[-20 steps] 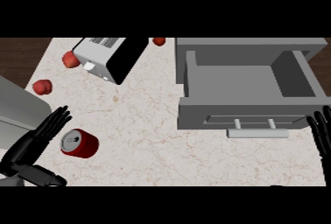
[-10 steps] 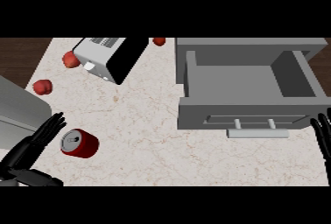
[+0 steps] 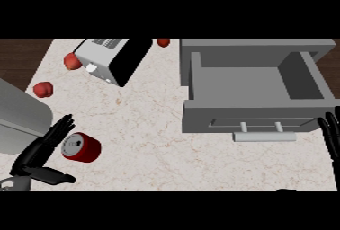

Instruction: Pick up the can, place it into the drawer and close the drawer

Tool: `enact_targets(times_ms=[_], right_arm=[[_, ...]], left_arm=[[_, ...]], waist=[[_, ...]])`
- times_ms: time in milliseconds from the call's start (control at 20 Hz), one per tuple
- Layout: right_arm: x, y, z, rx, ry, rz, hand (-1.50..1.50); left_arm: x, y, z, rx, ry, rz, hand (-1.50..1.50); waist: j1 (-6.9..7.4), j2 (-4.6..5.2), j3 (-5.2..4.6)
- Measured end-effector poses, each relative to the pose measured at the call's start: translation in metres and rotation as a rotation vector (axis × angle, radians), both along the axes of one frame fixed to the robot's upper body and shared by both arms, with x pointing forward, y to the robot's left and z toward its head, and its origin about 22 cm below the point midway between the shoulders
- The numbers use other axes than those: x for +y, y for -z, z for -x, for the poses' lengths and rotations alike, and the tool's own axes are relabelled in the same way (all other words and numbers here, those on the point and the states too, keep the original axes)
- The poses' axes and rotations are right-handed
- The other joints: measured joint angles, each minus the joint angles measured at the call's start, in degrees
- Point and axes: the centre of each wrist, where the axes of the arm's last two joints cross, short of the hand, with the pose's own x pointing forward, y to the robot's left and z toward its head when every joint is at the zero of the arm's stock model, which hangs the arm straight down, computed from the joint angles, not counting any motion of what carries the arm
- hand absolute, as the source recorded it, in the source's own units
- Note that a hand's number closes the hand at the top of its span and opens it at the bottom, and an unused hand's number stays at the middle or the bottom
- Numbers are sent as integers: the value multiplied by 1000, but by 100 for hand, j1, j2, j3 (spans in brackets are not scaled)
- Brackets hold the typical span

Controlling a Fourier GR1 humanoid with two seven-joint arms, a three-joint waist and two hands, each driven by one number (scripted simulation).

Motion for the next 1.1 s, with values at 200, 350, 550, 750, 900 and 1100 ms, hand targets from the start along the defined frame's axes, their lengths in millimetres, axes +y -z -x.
enact_targets(times_ms=[200,350,550,750,900,1100], right_arm=[[-5,-2,-1,-5,3,-2,-150],[-4,-3,4,-1,2,0,-150],[-9,-6,1,-1,0,-4,-150],[-12,-10,8,4,-3,-5,-150],[-11,-9,10,3,0,-7,-150],[-11,-7,14,-1,-3,-7,-150]], left_arm=[[2,4,-4,0,-4,0,-150],[-4,7,-9,-7,-3,-3,-150],[-10,13,-17,-3,-2,0,-150],[-20,14,-24,-2,6,9,-150],[-29,16,-24,-3,20,23,-150],[-33,16,-29,2,34,30,-150]], waist=[[-7,1,-1],[-8,-1,0],[-19,5,-1],[-18,0,-1],[4,-6,2],[0,-5,2]])
